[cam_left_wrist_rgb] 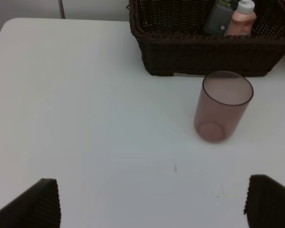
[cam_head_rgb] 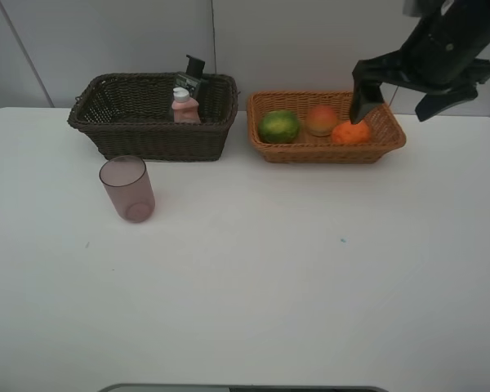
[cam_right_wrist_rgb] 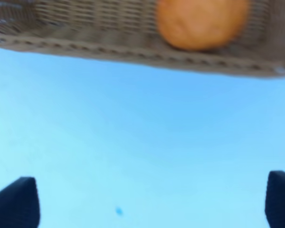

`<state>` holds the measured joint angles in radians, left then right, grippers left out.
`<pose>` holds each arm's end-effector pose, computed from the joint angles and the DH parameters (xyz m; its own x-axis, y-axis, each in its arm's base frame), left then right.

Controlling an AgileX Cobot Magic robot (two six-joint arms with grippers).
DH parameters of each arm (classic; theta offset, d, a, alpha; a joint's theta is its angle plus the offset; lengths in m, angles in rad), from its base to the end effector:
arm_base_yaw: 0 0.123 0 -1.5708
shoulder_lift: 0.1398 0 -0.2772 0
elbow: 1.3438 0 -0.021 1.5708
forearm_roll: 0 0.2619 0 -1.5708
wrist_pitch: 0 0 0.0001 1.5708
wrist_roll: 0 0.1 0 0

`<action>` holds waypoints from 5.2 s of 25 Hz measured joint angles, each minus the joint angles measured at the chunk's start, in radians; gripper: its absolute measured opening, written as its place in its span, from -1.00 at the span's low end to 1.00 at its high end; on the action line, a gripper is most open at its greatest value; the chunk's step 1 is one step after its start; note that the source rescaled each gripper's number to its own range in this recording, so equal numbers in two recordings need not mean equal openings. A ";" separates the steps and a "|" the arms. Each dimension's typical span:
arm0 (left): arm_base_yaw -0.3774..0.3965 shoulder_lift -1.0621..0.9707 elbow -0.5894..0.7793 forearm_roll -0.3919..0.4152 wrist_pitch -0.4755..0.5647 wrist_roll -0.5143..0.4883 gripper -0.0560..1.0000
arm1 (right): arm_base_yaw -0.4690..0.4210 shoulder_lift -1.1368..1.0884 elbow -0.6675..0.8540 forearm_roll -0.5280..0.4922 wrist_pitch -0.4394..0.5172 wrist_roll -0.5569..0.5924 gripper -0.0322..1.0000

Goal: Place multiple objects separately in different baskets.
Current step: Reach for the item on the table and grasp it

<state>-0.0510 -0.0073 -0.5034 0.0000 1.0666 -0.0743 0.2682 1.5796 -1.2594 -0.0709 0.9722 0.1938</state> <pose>0.0190 -0.0010 0.2791 -0.4537 -0.0512 -0.8897 0.0174 0.9977 -0.0662 0.3259 0.0835 0.2639 -0.9269 -0.0961 -0.3627 -0.1035 0.9946 0.0009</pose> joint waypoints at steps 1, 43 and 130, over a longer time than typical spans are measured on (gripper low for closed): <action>0.000 0.000 0.000 0.000 0.000 0.000 1.00 | -0.015 -0.034 0.024 0.000 0.007 0.000 1.00; 0.000 0.000 0.000 0.000 0.000 0.000 1.00 | -0.042 -1.583 0.724 -0.009 0.109 -0.112 1.00; -0.234 1.843 -0.662 0.079 -0.288 -0.124 1.00 | -0.266 -1.584 0.729 -0.002 0.098 -0.157 1.00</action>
<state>-0.2846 1.8361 -1.1654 0.0788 0.7782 -0.1980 0.0024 -0.0042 -0.5305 -0.0734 1.0697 0.0370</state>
